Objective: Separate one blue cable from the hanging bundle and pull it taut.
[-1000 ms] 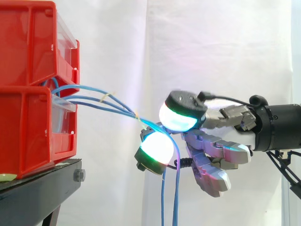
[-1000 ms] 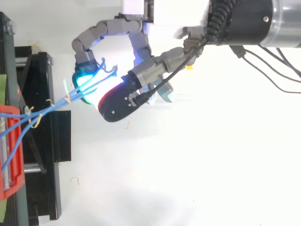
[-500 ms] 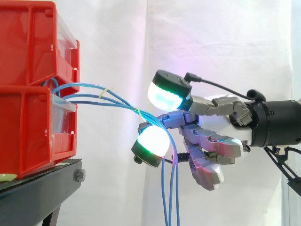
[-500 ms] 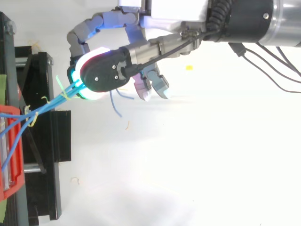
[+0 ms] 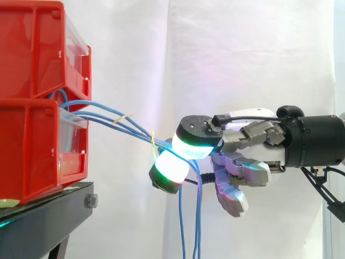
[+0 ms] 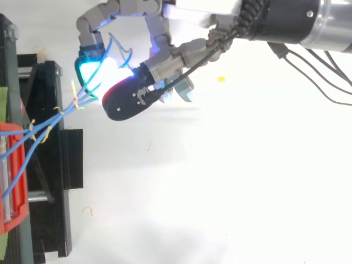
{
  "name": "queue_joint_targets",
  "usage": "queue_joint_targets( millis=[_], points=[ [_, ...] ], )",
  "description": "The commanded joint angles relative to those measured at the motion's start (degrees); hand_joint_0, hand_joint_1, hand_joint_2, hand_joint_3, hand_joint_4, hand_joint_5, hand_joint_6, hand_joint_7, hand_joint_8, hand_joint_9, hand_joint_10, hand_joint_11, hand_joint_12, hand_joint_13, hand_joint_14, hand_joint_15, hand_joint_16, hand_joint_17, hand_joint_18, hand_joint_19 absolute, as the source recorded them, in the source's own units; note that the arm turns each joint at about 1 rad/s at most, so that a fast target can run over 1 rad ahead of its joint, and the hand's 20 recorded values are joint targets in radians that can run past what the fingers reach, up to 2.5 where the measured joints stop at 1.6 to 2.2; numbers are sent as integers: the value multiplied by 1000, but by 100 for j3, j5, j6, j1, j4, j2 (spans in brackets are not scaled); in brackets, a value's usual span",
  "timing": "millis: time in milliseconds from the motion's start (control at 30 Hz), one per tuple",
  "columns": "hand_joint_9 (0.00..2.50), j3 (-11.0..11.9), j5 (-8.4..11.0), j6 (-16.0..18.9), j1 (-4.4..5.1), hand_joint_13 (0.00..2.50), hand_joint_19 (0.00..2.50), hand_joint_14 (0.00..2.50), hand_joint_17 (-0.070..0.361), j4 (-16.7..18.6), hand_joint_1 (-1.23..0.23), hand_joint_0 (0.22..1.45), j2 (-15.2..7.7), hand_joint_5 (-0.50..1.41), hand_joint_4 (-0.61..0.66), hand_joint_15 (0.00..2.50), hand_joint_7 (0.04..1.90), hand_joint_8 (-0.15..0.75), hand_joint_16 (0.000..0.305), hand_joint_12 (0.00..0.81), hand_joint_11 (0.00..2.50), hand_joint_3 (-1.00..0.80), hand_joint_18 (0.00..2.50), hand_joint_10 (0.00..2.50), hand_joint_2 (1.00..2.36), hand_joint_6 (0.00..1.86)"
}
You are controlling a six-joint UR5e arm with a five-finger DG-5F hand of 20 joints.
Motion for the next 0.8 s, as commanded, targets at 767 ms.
queue_joint_targets(
  millis=[767],
  points=[
    [2054, 3, 18, -156, 6, 1733, 271, 11, 195, -26, -421, 374, 8, 149, 105, 274, 1281, 111, 87, 271, 212, -500, 2025, 12, 1000, 504]
  ],
)
